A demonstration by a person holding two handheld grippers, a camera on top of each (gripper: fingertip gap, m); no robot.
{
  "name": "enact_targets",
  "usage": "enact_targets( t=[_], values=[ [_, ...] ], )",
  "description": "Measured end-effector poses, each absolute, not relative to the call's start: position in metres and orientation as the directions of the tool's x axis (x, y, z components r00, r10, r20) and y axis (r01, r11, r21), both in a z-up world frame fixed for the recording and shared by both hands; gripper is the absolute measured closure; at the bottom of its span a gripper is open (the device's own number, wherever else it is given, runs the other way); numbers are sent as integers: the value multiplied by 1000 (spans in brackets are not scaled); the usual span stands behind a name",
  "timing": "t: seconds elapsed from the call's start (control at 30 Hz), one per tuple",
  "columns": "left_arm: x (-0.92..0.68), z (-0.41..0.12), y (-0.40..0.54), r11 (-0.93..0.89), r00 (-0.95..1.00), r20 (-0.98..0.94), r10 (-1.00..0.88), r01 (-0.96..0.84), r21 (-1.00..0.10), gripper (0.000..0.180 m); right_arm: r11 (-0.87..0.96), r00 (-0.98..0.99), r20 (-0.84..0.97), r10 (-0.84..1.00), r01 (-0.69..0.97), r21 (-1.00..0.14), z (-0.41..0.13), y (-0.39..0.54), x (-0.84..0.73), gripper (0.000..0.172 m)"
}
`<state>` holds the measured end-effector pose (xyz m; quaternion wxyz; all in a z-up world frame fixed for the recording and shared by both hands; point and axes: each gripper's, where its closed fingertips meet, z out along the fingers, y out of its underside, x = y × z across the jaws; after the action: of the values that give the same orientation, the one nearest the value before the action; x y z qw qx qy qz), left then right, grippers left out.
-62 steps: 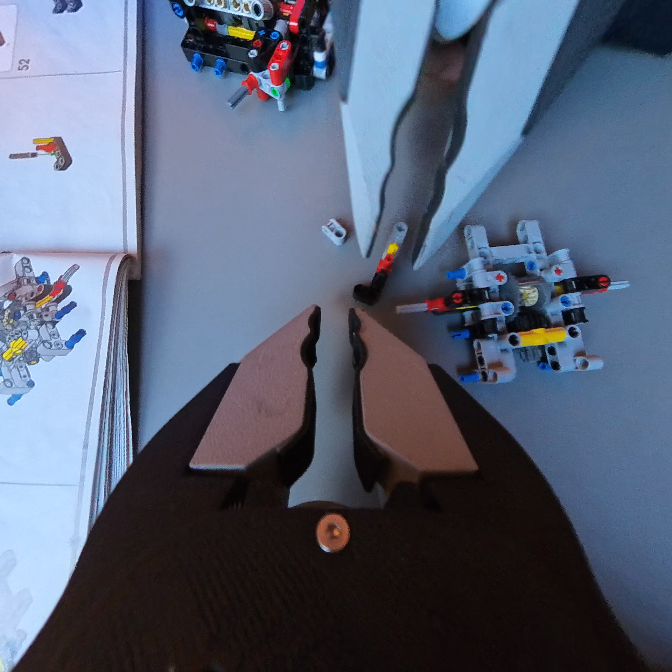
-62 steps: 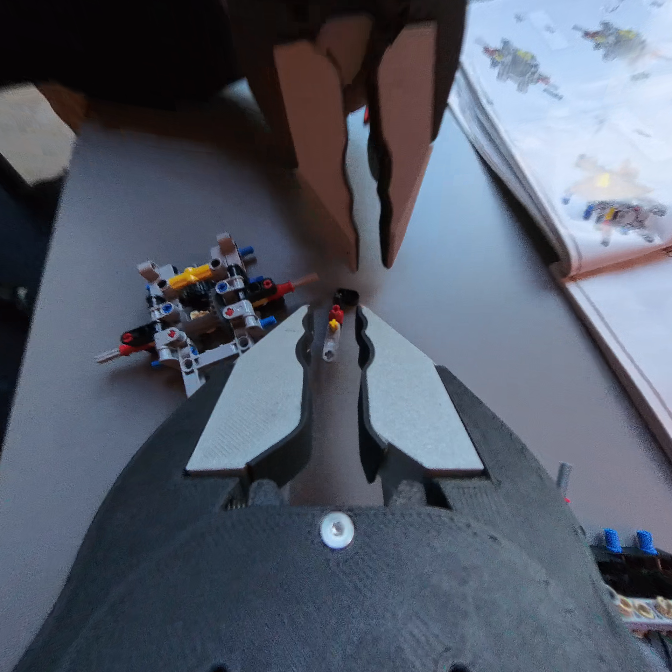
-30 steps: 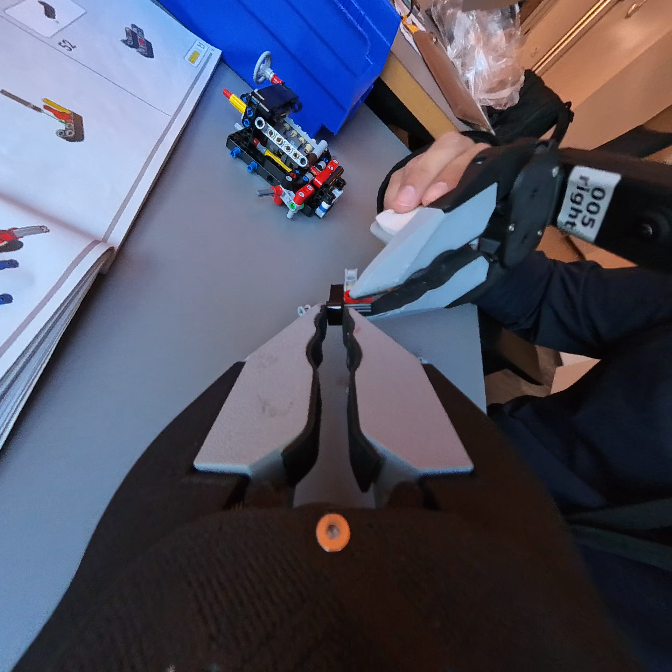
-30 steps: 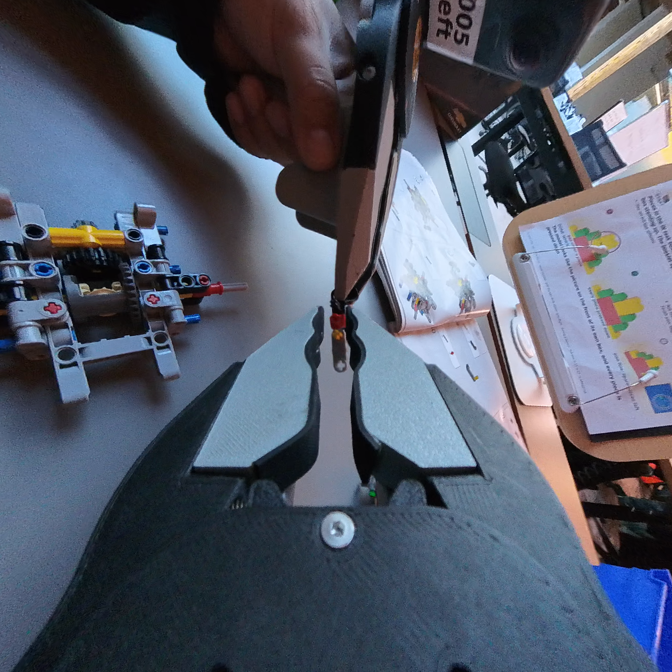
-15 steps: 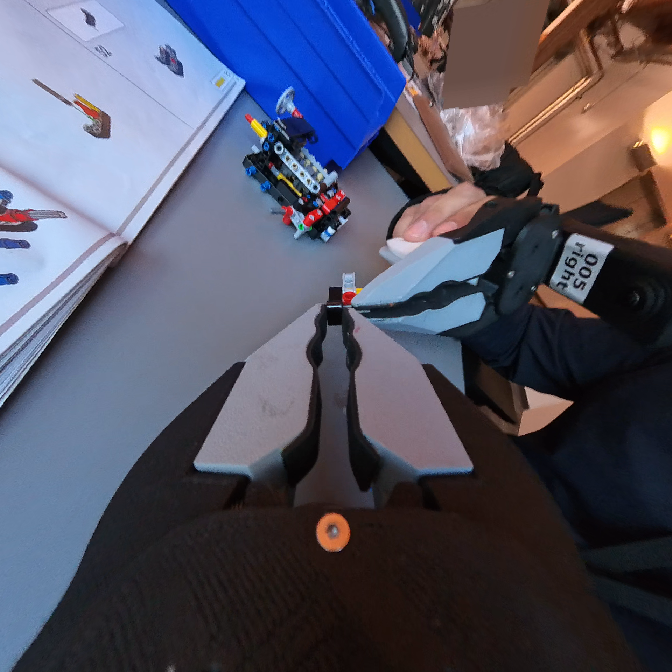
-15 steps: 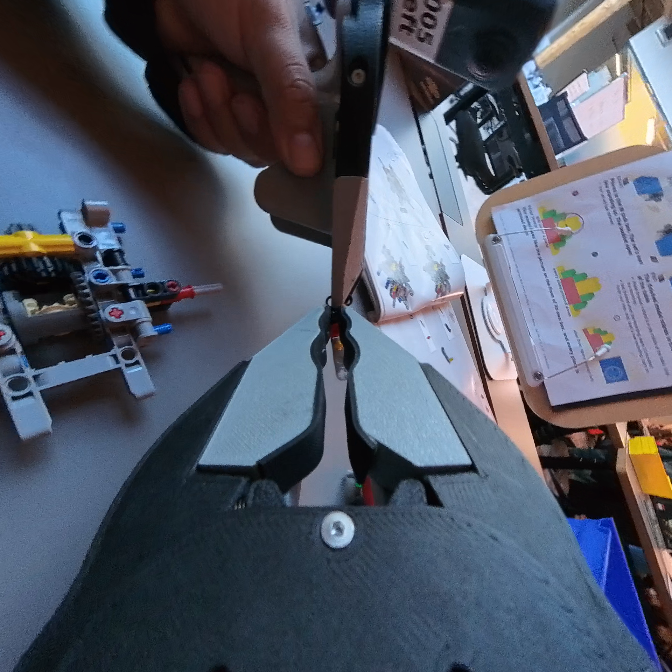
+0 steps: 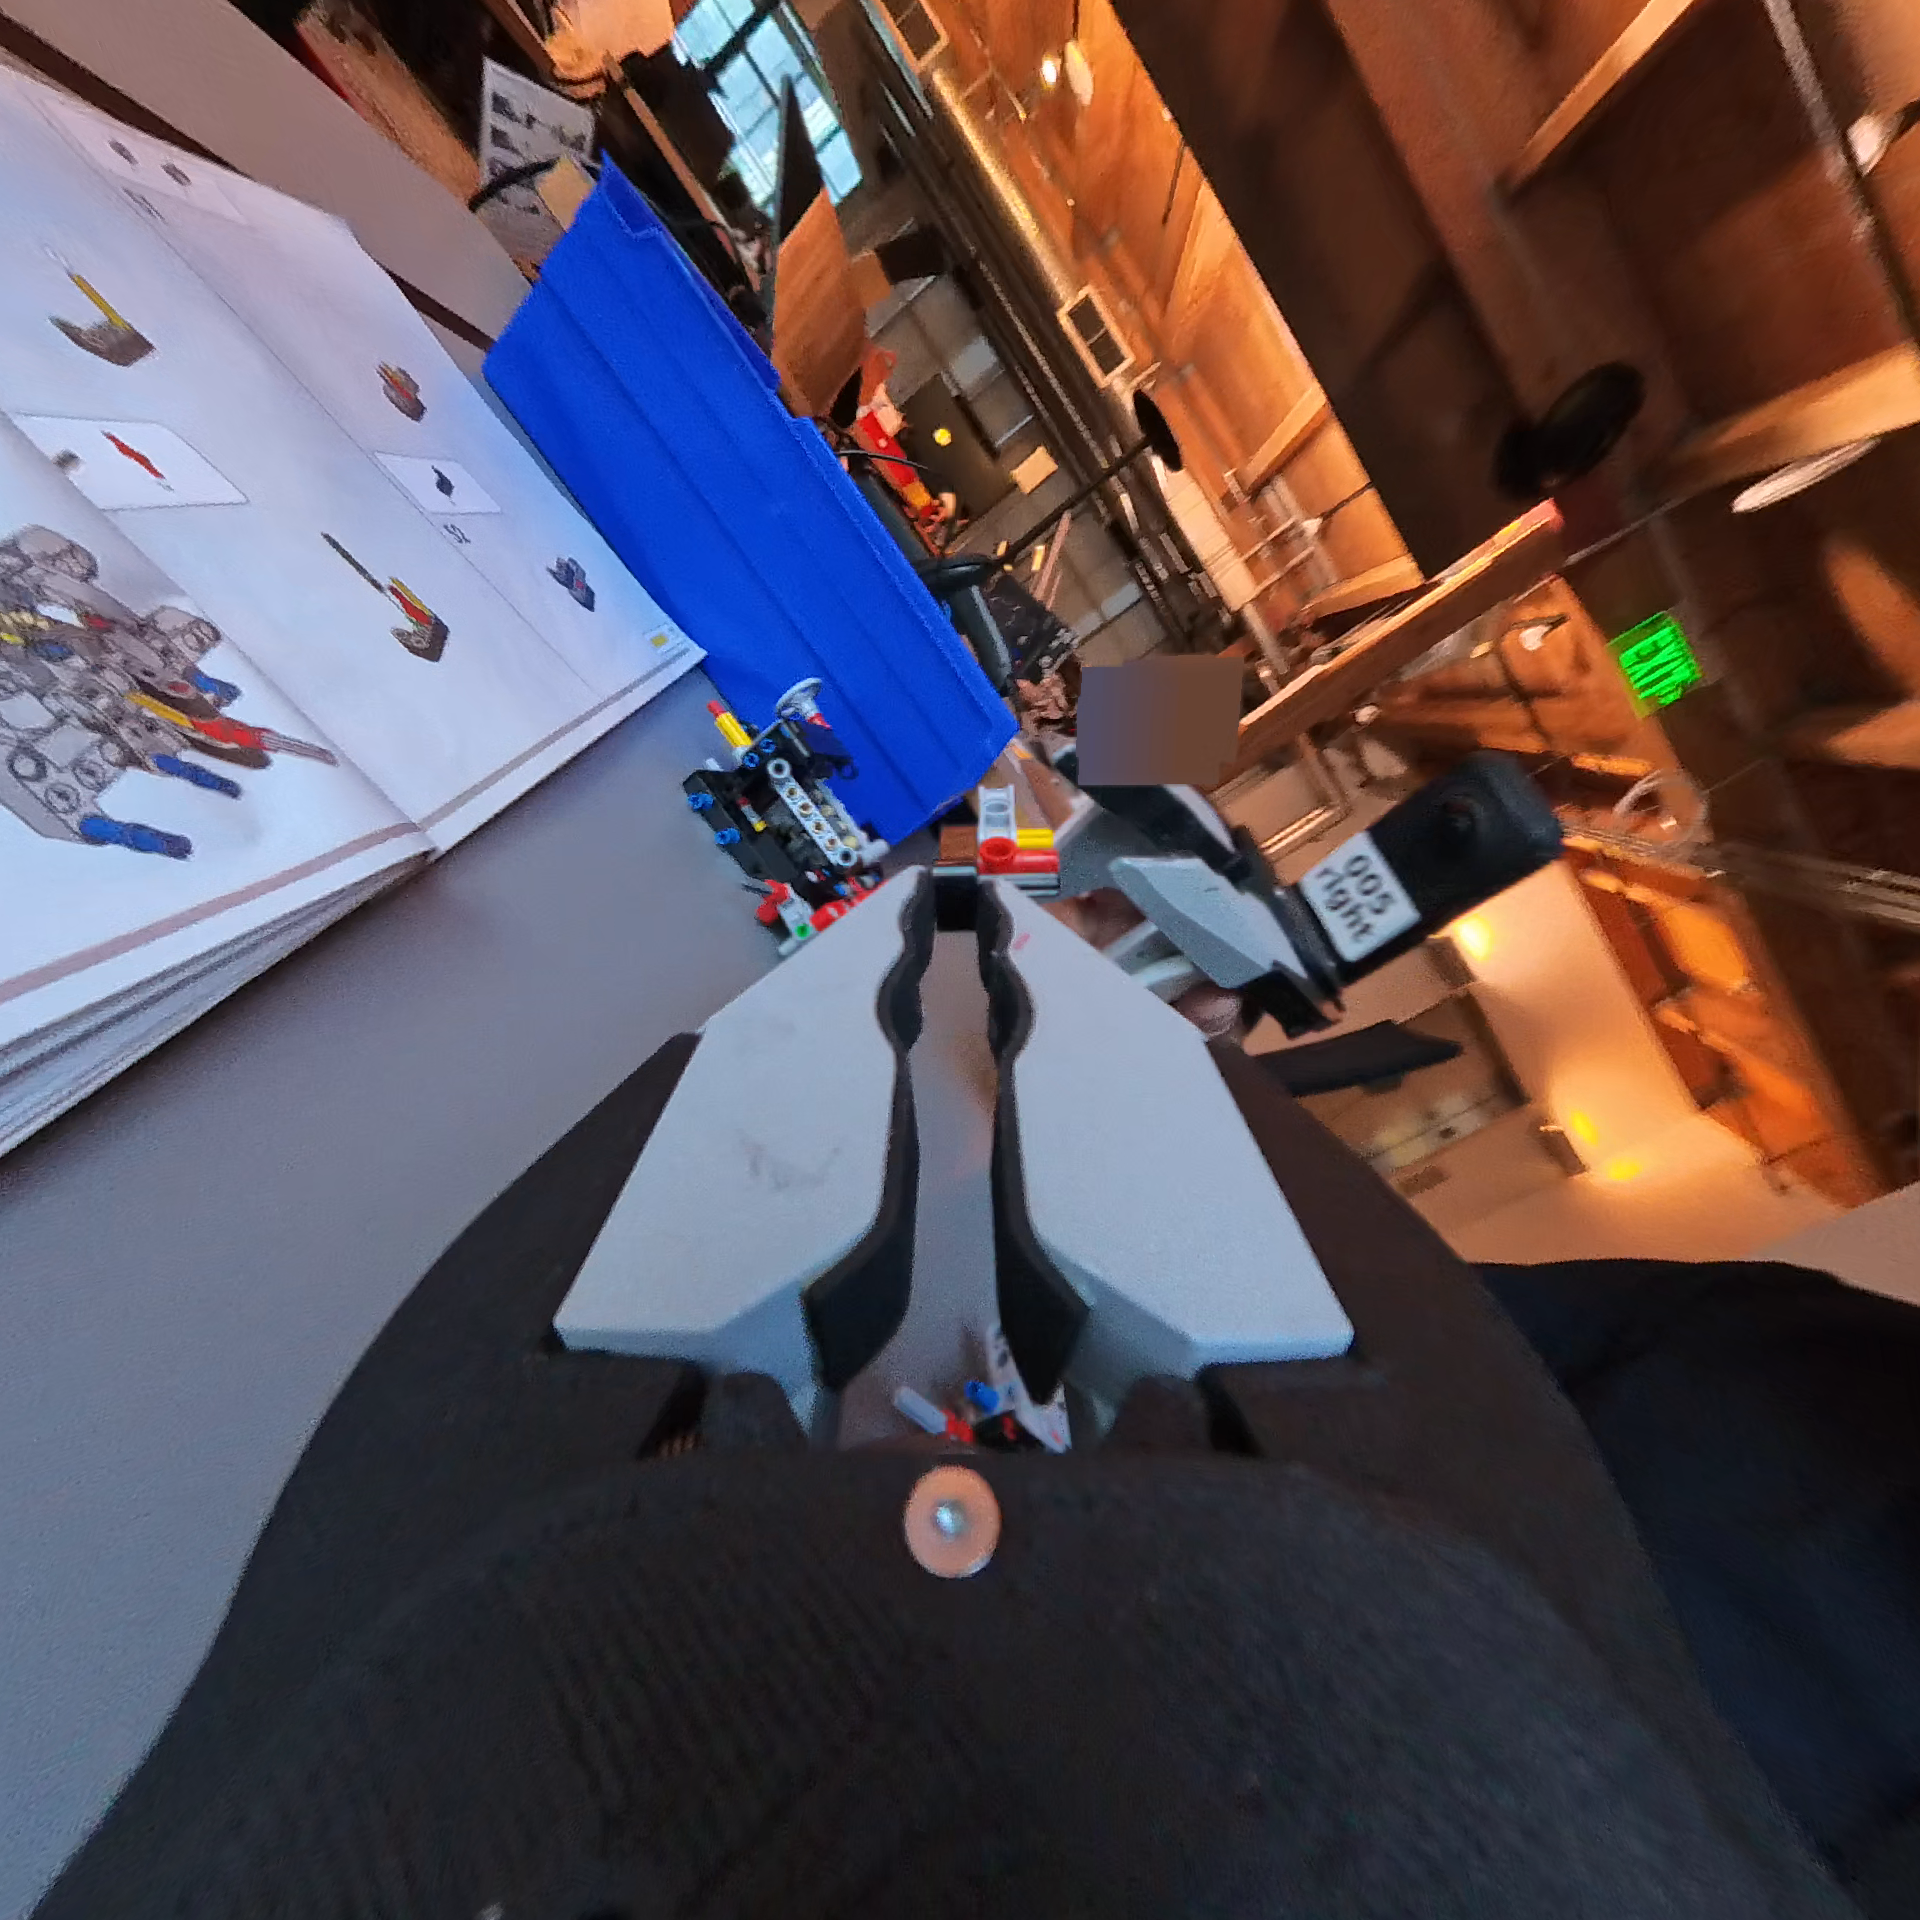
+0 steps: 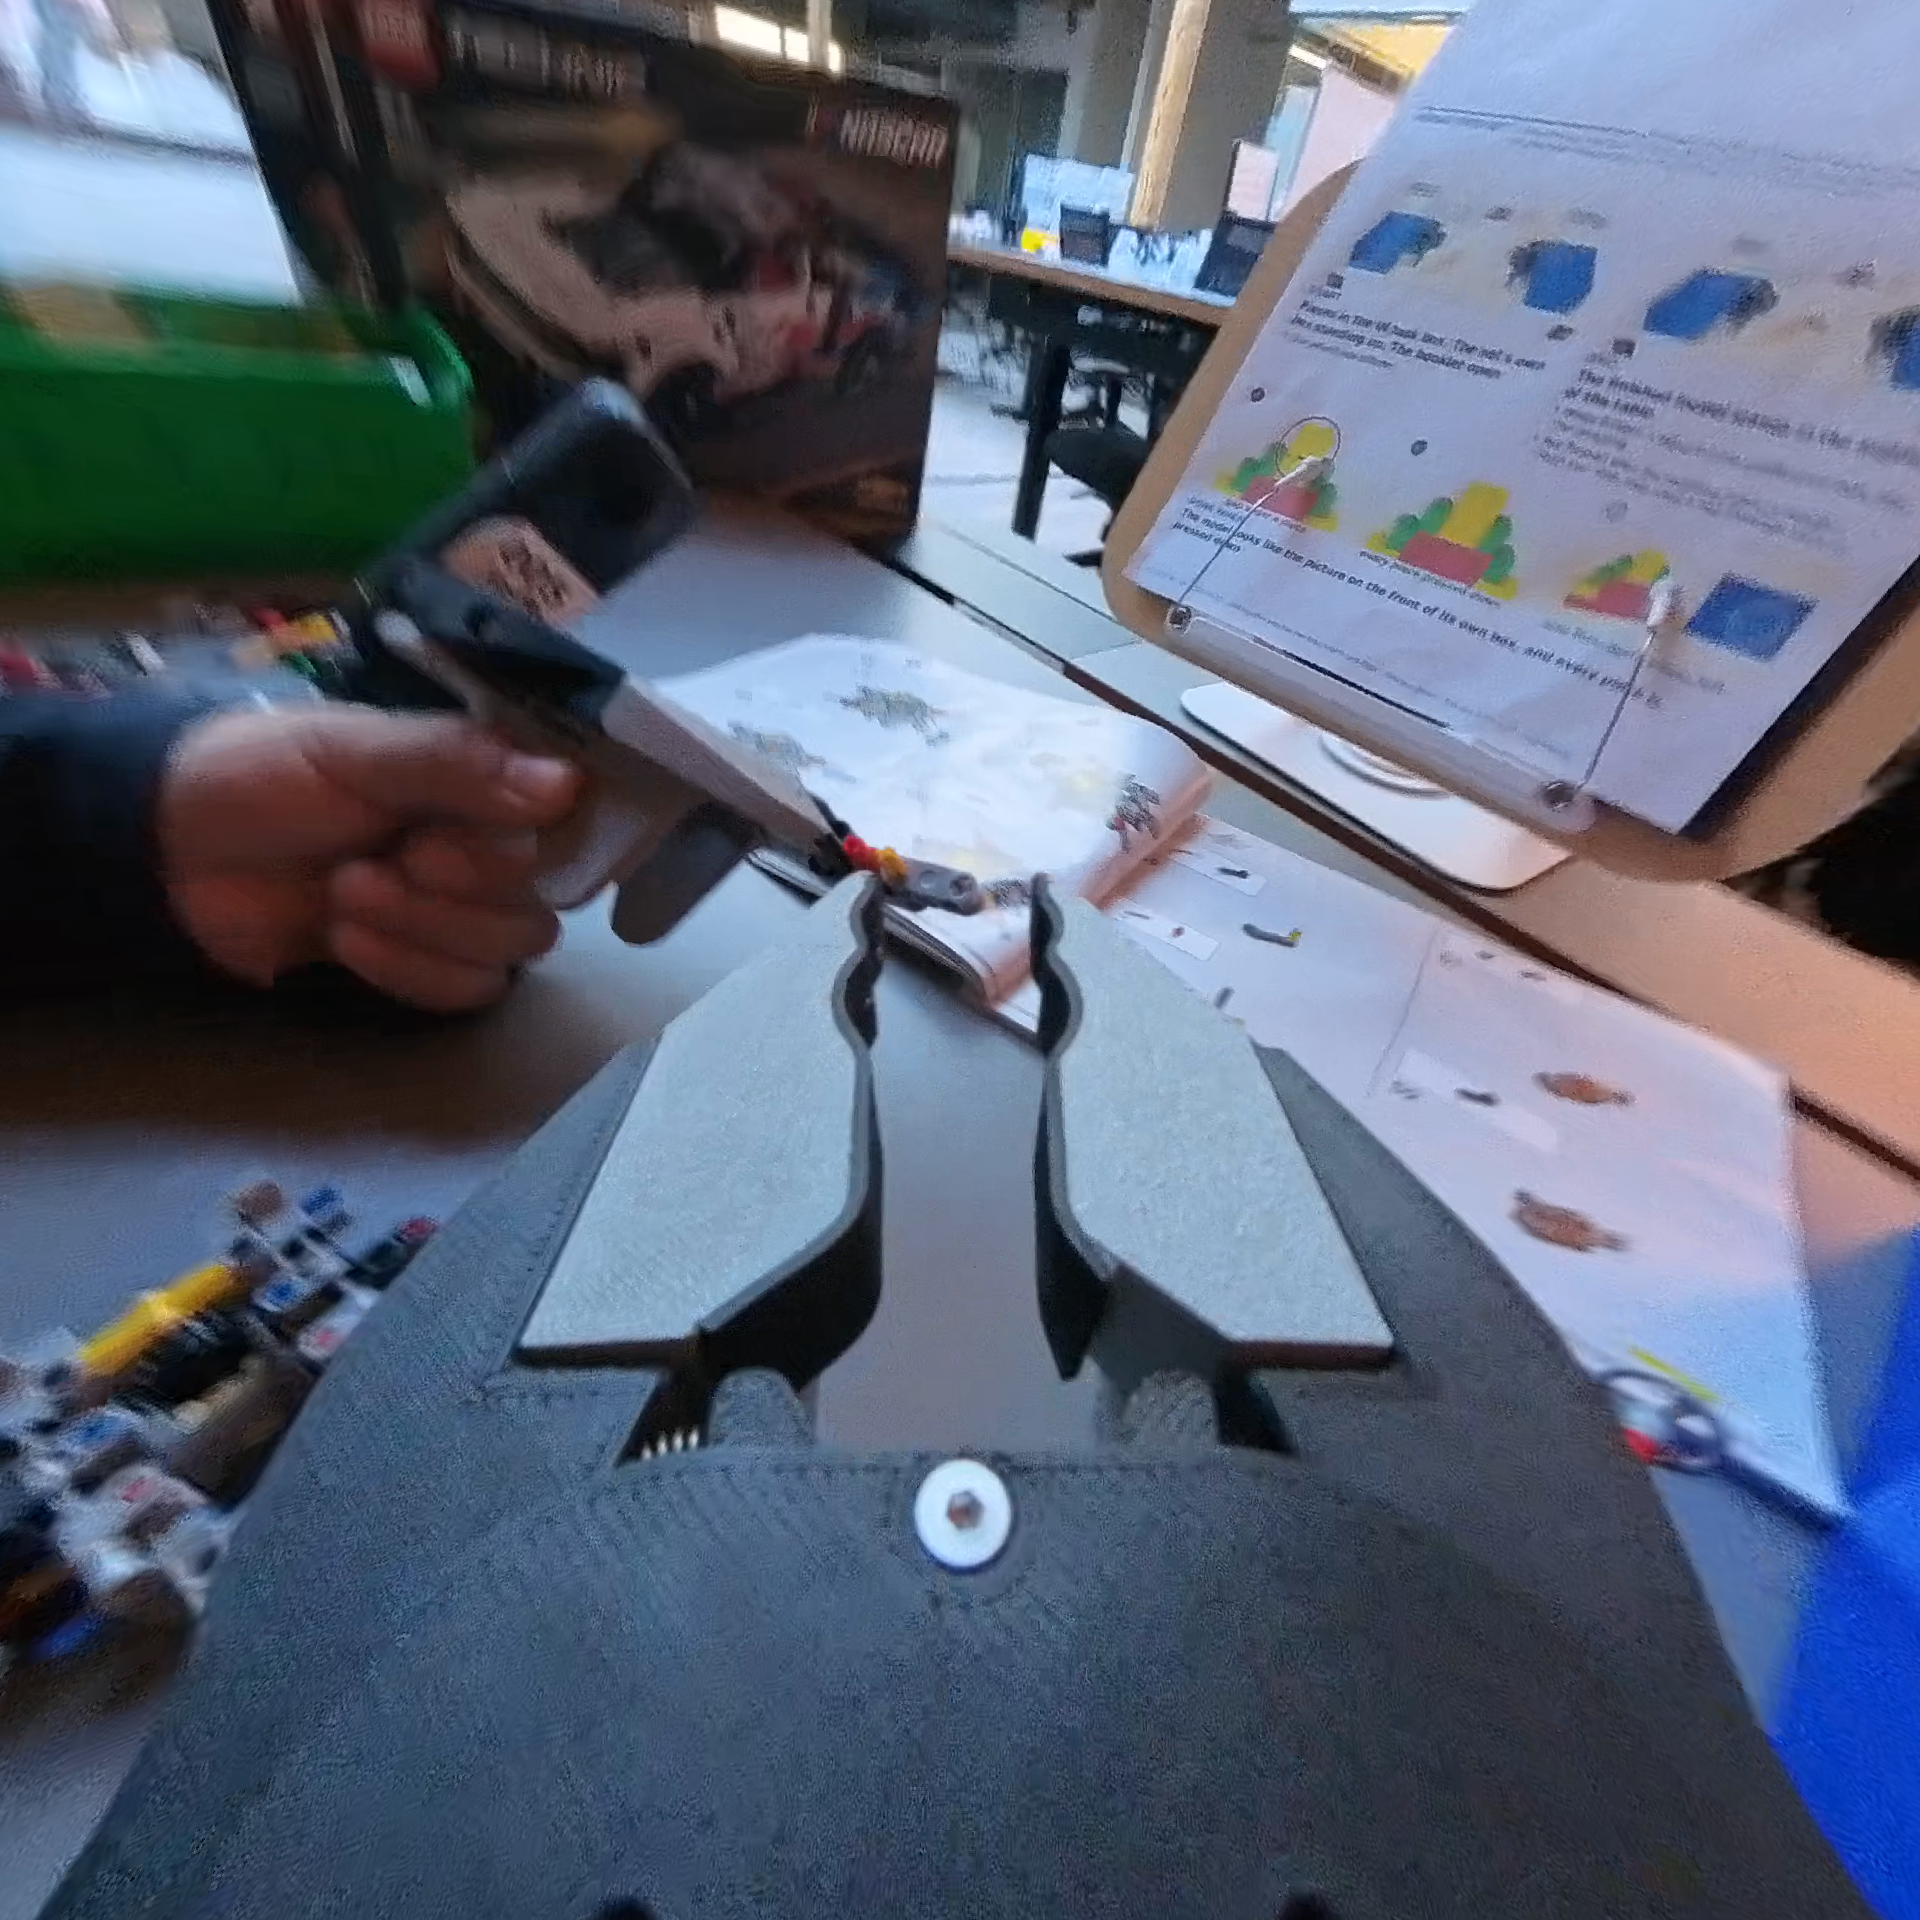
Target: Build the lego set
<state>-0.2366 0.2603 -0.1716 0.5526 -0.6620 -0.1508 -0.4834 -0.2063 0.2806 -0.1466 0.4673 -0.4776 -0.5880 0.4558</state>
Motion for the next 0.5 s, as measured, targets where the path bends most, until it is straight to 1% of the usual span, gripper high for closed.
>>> enact_targets(
  t=[0.03, 0.1, 0.2, 0.3, 0.4, 0.47, 0.5],
  values=[
    [-236, -171, 260, -352, 460, 822, -336, 749, -562, 175, 78, -122, 63, 990, 116, -990, -144, 279, -205, 145],
    [-235, -169, 260, -342, 447, 824, -348, 757, -556, 175, 52, -126, 38, 991, 113, -992, -146, 278, -206, 143],
    [-230, -159, 259, -305, 462, 795, -393, 750, -587, 175, 31, -66, 22, 998, 147, -989, -152, 284, -211, 136],
    [-228, -150, 257, -259, 489, 762, -424, 741, -619, 175, -78, -107, -92, 990, 131, -988, -152, 275, -212, 128],
    [-227, -151, 258, -222, 565, 714, -414, 698, -681, 175, -187, -199, -202, 959, 94, -978, -146, 261, -214, 128],
    [-225, -153, 258, -195, 649, 648, -399, 630, -752, 175, -254, -235, -264, 936, 70, -965, -142, 261, -215, 129],
    [-225, -153, 258, -180, 688, 611, -391, 594, -784, 175, -288, -239, -299, 924, 80, -954, -144, 265, -215, 136]
  ],
)
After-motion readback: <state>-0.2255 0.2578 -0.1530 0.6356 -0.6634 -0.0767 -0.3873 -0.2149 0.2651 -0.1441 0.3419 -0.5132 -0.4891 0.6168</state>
